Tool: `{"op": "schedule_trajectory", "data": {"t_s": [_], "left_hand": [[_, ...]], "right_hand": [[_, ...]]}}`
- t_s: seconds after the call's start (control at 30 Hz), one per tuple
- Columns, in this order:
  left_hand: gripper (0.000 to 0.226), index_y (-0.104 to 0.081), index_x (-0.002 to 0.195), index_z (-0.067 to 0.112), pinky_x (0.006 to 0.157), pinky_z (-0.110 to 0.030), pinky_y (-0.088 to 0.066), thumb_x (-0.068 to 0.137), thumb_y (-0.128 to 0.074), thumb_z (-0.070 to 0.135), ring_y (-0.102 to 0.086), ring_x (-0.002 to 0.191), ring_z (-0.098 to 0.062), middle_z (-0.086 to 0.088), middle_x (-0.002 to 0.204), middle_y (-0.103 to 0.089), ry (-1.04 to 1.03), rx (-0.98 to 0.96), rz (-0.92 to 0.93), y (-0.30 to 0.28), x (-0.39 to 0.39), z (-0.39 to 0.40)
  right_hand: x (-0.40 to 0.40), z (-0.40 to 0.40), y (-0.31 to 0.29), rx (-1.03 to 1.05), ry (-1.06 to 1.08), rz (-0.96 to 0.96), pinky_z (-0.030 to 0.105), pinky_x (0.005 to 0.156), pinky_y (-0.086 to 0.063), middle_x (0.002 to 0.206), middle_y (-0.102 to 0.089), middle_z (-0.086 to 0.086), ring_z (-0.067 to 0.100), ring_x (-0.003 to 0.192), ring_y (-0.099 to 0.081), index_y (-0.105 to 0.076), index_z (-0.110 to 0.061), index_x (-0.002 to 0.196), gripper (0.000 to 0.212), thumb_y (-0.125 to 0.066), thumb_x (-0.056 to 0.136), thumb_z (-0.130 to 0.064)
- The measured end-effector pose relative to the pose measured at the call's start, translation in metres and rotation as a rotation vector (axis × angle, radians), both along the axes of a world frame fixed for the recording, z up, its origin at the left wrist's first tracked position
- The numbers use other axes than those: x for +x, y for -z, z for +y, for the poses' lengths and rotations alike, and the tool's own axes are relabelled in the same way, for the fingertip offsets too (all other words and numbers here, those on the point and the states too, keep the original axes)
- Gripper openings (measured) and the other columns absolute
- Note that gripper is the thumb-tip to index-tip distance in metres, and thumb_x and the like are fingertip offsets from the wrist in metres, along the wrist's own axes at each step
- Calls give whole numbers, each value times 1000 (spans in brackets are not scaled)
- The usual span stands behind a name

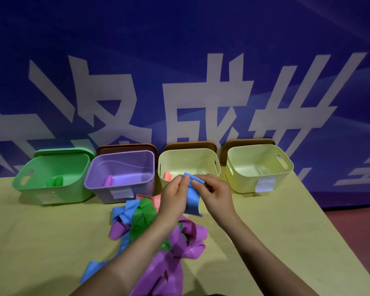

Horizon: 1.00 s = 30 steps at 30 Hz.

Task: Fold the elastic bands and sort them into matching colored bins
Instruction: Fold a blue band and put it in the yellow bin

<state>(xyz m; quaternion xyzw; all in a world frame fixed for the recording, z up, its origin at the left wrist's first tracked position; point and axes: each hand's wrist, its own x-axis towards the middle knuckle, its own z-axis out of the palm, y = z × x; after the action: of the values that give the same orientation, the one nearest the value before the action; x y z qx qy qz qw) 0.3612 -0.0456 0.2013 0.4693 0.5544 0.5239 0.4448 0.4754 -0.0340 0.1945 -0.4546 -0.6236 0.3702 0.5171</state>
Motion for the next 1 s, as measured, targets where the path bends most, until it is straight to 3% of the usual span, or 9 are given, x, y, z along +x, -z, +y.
{"op": "schedule_trajectory", "data": {"t_s": [0.07, 0.17, 0.33, 0.5, 0.6, 0.67, 0.83, 0.93, 1.0], "left_hand": [[26, -64, 82, 14, 73, -19, -43, 100, -46, 19, -56, 74, 1, 3, 80, -61, -29, -39, -93, -1, 0, -2], [25, -69, 82, 22, 83, -27, -46, 98, -50, 22, -60, 86, -12, -2, 86, -67, -38, -110, -253, -6, -2, -5], [33, -72, 90, 14, 65, -36, -52, 91, -57, 44, -67, 66, -24, -9, 72, -70, -64, -231, -393, -9, -3, -12], [23, -75, 83, 23, 77, -34, -46, 92, -58, 36, -61, 81, -20, -5, 80, -69, -78, -164, -258, -11, -11, -11], [22, -71, 84, 28, 74, -20, -41, 96, -53, 31, -56, 86, -9, 1, 89, -66, -80, -146, -151, -14, -13, -13], [22, -72, 88, 28, 74, -15, -44, 96, -52, 33, -60, 87, -6, 2, 93, -69, -68, -149, -177, -14, -14, -15], [21, -74, 93, 21, 87, -33, -50, 94, -56, 31, -67, 94, -21, -8, 99, -73, -74, -185, -235, -12, -13, -15], [20, -73, 91, 20, 81, -32, -50, 96, -55, 26, -65, 86, -19, -9, 94, -73, -75, -189, -249, -8, -11, -16], [23, -71, 97, 12, 66, -20, -49, 97, -52, 25, -64, 71, -11, -4, 80, -71, -50, -190, -234, -8, -11, -17]], "right_hand": [[-1, 1, 1, 159, 37, -193, 13, 60, -34, 64, -54, -9, 5, 62, -47, -75, -17, 98, 22, -60, 87, -28], [0, 4, -1, 208, 30, -271, 15, 59, -33, 65, -52, -3, 6, 62, -45, -75, -19, 101, 28, -56, 87, -35], [-3, 6, -3, 198, 27, -237, 21, 61, -39, 71, -53, -6, 8, 66, -48, -72, -23, 109, 23, -61, 89, -23], [-7, 3, 1, 193, 41, -194, 13, 65, -38, 75, -53, -4, 3, 70, -50, -69, -22, 116, 30, -65, 89, -11], [-4, 7, 0, 212, -21, -244, 20, 63, -41, 77, -53, -1, 5, 70, -50, -68, -31, 114, 31, -64, 88, -16], [-1, 11, -3, 223, -85, -297, 25, 64, -43, 78, -53, -1, 6, 71, -51, -69, -30, 114, 30, -61, 88, -19], [8, 15, -7, 150, -234, -328, 30, 69, -45, 80, -55, 0, 12, 74, -53, -71, -22, 114, 27, -60, 90, -18], [11, 14, -5, 111, -275, -320, 25, 71, -44, 83, -55, -6, 7, 74, -52, -71, -21, 113, 25, -59, 91, -19], [12, 13, -3, 86, -289, -339, 21, 71, -44, 85, -57, -10, 7, 74, -53, -70, -20, 114, 23, -58, 93, -18]]}}
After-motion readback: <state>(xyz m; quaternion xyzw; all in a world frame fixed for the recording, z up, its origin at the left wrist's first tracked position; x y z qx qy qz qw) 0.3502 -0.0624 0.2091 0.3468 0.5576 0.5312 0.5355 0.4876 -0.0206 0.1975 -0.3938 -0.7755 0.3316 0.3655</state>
